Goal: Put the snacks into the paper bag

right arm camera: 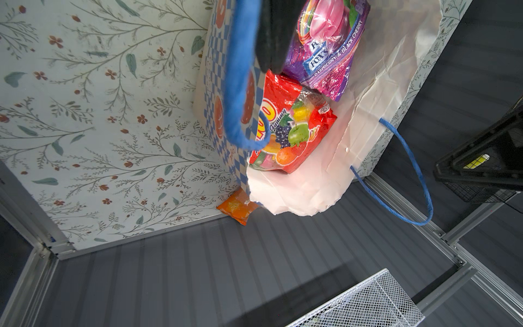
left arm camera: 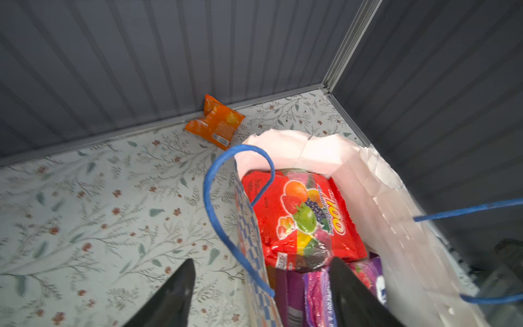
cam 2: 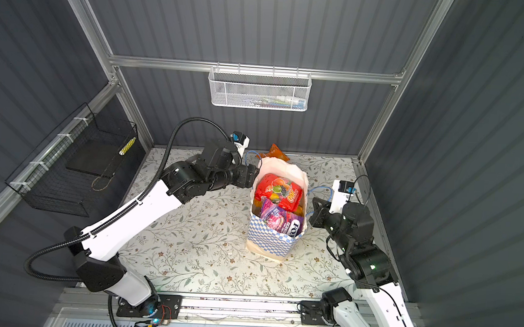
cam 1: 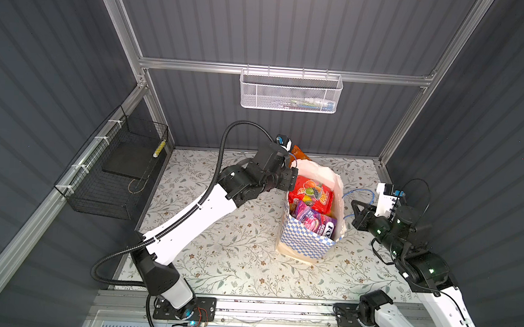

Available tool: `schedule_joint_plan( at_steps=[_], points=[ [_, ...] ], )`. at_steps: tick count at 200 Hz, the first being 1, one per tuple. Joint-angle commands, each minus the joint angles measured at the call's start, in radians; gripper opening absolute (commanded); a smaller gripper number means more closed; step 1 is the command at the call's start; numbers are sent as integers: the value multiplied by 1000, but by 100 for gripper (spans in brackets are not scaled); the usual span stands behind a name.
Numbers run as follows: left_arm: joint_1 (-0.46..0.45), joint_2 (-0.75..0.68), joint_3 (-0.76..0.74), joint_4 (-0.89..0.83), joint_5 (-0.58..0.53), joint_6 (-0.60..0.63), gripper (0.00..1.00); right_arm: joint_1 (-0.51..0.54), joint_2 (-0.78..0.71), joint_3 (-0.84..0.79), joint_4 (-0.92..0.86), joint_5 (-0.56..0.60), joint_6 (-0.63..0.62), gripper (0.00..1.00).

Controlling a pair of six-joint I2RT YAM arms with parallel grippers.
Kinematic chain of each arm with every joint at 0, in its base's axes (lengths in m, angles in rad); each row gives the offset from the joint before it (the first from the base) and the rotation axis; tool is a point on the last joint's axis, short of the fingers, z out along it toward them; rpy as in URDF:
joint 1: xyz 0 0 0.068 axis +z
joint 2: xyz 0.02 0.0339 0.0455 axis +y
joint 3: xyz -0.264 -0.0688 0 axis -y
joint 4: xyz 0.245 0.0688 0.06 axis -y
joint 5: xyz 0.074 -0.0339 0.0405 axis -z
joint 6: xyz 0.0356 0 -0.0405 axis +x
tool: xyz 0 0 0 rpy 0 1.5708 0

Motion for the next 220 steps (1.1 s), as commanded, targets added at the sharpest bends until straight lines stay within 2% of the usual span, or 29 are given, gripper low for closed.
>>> schedule_joint_plan(
  at_steps=[1, 37, 58, 70, 83, 101, 118, 143, 167, 182, 220],
  points=[
    [40, 34, 63, -7, 96, -16, 64, 5, -7, 0, 6, 5, -12, 0],
    [65, 84, 115, -8, 139, -24, 37, 7, 1, 0, 7, -1, -13, 0],
    [86, 80, 114, 54, 226, -23, 16, 7, 16, 0, 16, -26, -15, 0],
    [104, 73, 115, 93, 286, -41, 0, 7, 26, -5, 33, -38, -16, 0],
    [113, 66, 129, 112, 314, -58, 0, 7, 38, 1, 55, -55, -20, 0],
    [113, 44, 143, 113, 288, -65, 0, 6, 68, 58, 62, -46, -12, 0],
    [115, -2, 134, 89, 152, -64, 0, 8, 143, 181, 30, -74, 15, 0],
    [117, -86, 117, 53, -53, -53, 0, 35, 307, 381, 33, -185, 66, 0],
    [117, -146, 106, 26, -187, -19, 0, 122, 497, 601, -1, -180, 49, 0],
    [120, -163, 123, -21, -273, 1, 0, 172, 567, 695, 6, -173, 35, 0],
    [140, -211, 133, -72, -416, 32, 0, 182, 674, 825, 29, -209, 44, 0]
  ],
)
